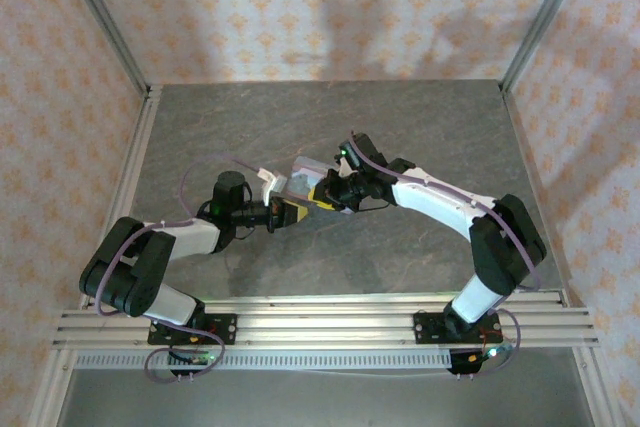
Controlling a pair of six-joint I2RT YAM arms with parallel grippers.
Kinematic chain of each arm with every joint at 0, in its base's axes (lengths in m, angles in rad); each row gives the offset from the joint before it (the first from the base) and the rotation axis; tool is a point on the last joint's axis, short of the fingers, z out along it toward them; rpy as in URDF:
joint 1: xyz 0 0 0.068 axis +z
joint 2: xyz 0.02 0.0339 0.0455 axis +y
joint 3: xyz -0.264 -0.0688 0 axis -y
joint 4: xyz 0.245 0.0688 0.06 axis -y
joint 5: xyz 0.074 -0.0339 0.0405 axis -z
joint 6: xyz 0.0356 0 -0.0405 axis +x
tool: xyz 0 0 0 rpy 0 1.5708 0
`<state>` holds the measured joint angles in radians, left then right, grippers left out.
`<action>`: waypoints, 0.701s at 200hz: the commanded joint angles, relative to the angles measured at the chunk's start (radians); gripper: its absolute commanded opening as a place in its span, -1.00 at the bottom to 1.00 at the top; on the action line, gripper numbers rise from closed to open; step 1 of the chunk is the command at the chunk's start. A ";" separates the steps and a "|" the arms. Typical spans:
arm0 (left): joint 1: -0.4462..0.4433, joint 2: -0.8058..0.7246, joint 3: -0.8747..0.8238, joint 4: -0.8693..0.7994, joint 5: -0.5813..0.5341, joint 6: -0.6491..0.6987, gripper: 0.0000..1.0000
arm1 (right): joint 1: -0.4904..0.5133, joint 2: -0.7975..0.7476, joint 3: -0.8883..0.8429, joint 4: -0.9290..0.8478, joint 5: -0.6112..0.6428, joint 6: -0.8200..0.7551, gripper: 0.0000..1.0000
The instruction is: Unlock the padlock with the key
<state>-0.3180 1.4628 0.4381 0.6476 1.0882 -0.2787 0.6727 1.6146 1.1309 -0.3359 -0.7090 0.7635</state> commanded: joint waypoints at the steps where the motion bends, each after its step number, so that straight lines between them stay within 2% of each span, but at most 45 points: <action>1: 0.008 -0.034 -0.004 0.043 -0.019 0.022 -1.00 | 0.005 -0.025 0.007 0.028 -0.063 -0.002 -1.00; 140: 0.033 -0.059 -0.004 0.020 -0.016 0.016 -1.00 | -0.002 -0.031 0.018 -0.019 -0.092 -0.052 -1.00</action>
<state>-0.2935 1.4223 0.4347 0.6357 1.0878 -0.2787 0.6704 1.6146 1.1309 -0.3519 -0.7376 0.7372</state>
